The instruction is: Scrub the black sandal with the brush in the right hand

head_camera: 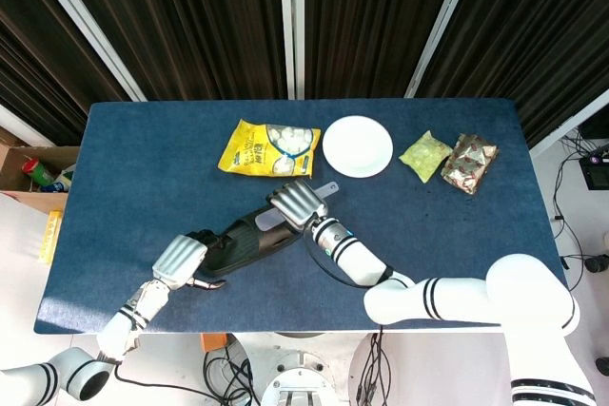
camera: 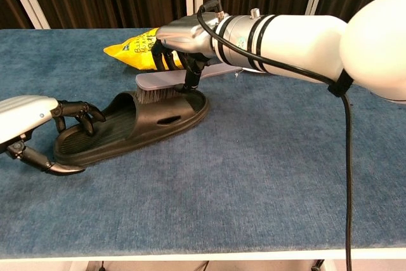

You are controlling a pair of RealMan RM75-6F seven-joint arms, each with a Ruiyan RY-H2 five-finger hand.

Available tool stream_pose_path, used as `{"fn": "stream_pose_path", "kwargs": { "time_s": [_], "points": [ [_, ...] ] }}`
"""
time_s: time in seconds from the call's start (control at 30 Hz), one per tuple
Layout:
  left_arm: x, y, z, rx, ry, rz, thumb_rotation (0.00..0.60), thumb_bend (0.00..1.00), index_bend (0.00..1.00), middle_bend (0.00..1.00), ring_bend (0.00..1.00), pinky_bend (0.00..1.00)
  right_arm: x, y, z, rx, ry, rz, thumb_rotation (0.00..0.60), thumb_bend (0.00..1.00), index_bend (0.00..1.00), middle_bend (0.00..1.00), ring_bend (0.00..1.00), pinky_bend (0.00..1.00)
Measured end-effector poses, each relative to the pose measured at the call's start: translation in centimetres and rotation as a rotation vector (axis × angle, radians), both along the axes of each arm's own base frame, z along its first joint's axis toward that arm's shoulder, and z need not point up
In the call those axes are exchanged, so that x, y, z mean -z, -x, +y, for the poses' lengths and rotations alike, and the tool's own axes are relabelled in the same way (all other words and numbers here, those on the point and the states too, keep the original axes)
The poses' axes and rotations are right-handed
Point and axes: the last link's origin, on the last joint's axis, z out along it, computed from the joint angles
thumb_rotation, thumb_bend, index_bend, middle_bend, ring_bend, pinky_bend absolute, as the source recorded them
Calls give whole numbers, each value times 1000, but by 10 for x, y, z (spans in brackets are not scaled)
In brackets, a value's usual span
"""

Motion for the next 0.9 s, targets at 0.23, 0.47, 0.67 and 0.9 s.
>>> {"fn": "stream_pose_path", "kwargs": {
  "time_s": [0.23, 0.47, 0.67, 0.9],
  "points": [
    [-2, 1, 0, -1, -5, -6, 395, 158, 237, 362, 309, 425, 6, 1, -14, 14, 38, 39, 600, 493, 984, 762, 661, 657],
    [-3, 2, -1, -7, -2, -6, 398, 158, 237, 362, 309, 425, 2, 1, -20, 33, 80, 30, 600, 493, 984, 762, 662, 657],
    [-2, 1, -1, -5, -1, -10, 398, 158, 237, 362, 309, 425, -7, -5, -16, 23, 80, -13, 600, 496, 984, 762, 662, 657],
    [-1, 1, 0, -8, 1, -12, 398, 158, 237, 362, 309, 425, -16, -11, 5, 5, -14, -81, 600, 498, 985, 762, 662, 657]
  ]
}}
